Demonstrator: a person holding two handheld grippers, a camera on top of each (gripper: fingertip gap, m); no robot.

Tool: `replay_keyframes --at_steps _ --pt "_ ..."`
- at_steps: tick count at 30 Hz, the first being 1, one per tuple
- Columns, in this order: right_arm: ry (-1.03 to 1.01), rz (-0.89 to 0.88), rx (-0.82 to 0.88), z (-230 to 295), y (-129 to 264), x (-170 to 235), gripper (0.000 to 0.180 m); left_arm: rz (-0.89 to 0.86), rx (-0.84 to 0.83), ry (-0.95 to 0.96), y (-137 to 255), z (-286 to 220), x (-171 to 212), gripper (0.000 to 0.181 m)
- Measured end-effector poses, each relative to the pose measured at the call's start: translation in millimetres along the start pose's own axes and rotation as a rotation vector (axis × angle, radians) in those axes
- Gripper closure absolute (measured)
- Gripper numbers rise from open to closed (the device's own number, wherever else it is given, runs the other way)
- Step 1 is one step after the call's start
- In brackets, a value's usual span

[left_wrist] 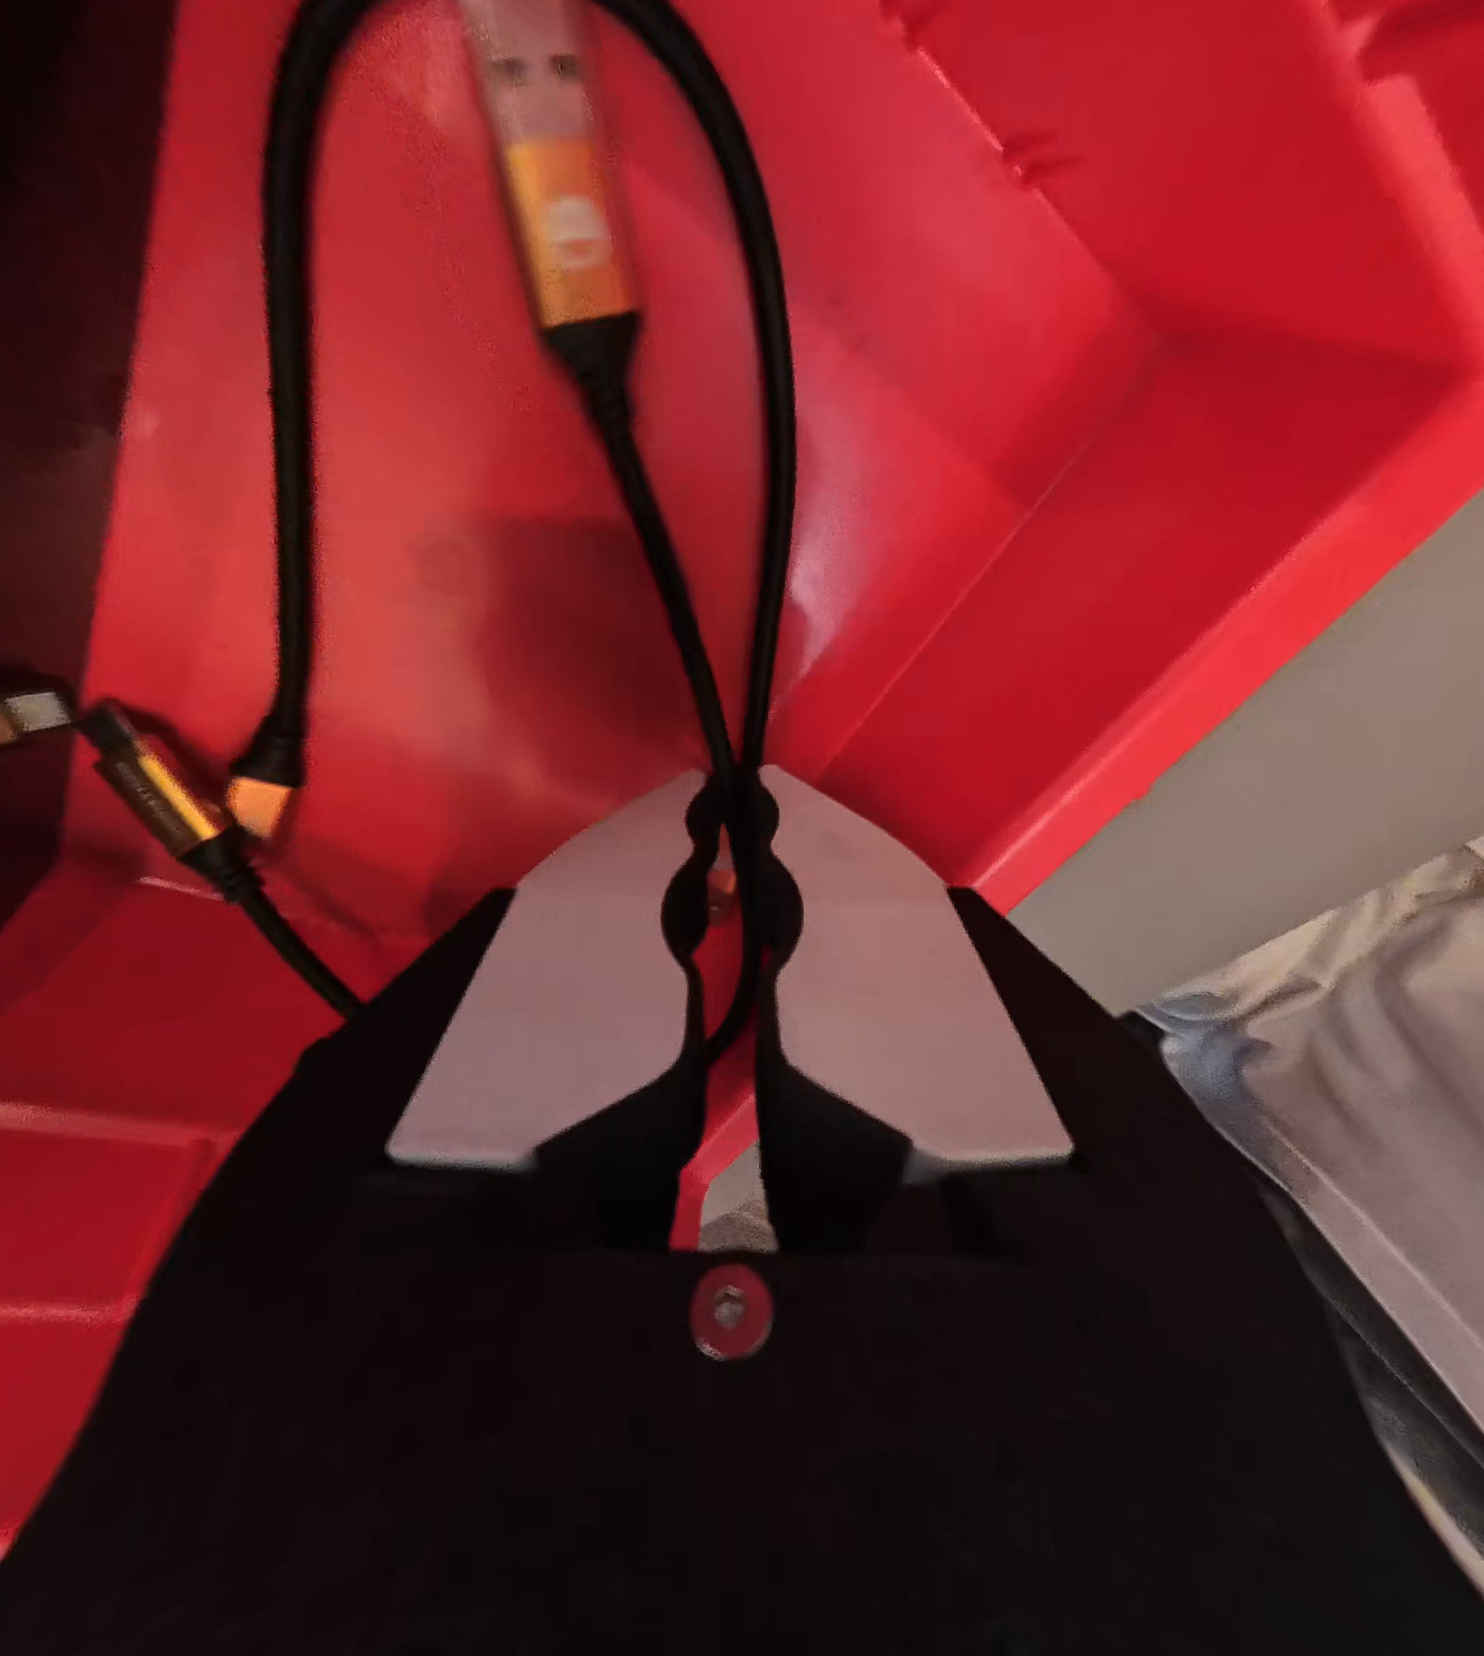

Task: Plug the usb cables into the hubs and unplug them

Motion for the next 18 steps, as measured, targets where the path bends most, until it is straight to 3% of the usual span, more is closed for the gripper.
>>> replay_keyframes --at_steps 6,11,15,18 --pt "0.002 -0.005 0.0 0 2 0 0.153 -0.266 -0.227 -0.002 63 4 9 0.177" --pt "0.006 -0.009 -0.011 5 2 -2 0.153 -0.67 -0.44 0.033 153 -29 29 0.177" --pt "0.031 -0.008 -0.01 8 1 -2 0.153 -0.989 -0.39 -0.015 183 -104 28 0.177" --pt "0.042 -0.01 -0.015 10 1 -3 0.153 -1.069 -0.213 -0.124 161 -177 5 0.177"
Point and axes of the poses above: each gripper's, where its closed fingertips meet, y back along the fingers, x out of its underside, z = x × y across the jaws, the point moved 3 cm from there along y, back along the fingers, and after that the axes turned 5 degrees about y, right-handed, at the moved point
